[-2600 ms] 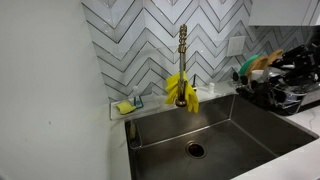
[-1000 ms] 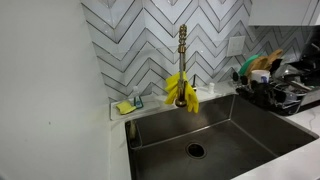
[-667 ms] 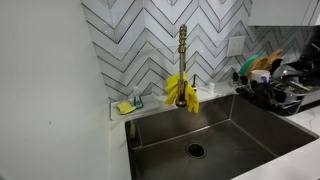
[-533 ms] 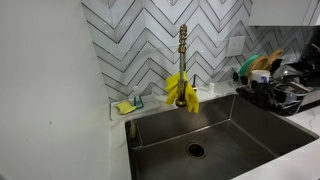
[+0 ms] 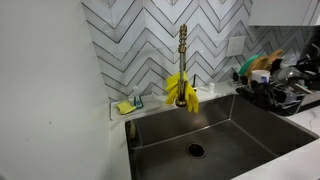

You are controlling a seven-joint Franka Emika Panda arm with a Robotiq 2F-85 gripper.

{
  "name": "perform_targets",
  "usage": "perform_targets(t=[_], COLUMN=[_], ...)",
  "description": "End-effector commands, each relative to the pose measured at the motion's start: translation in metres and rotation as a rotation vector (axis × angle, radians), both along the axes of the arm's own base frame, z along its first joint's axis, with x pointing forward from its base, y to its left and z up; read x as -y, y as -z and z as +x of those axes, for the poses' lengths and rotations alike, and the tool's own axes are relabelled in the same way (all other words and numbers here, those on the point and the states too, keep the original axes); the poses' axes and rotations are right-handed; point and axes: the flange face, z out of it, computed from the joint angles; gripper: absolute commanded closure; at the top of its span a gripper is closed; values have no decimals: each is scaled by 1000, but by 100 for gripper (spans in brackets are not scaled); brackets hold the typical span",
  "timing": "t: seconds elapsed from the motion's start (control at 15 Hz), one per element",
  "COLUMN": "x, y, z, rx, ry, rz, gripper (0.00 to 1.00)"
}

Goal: Put the silver cup on the dishrack

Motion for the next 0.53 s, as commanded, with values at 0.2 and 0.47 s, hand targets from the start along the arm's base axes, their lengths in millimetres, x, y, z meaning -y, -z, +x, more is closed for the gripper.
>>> perform_targets(t=[0.2,0.47], x=[0,10], y=[3,12], z=[1,10], rx=[-13,-12], ry=[4,7], rz=[-23,-5], gripper=[35,60])
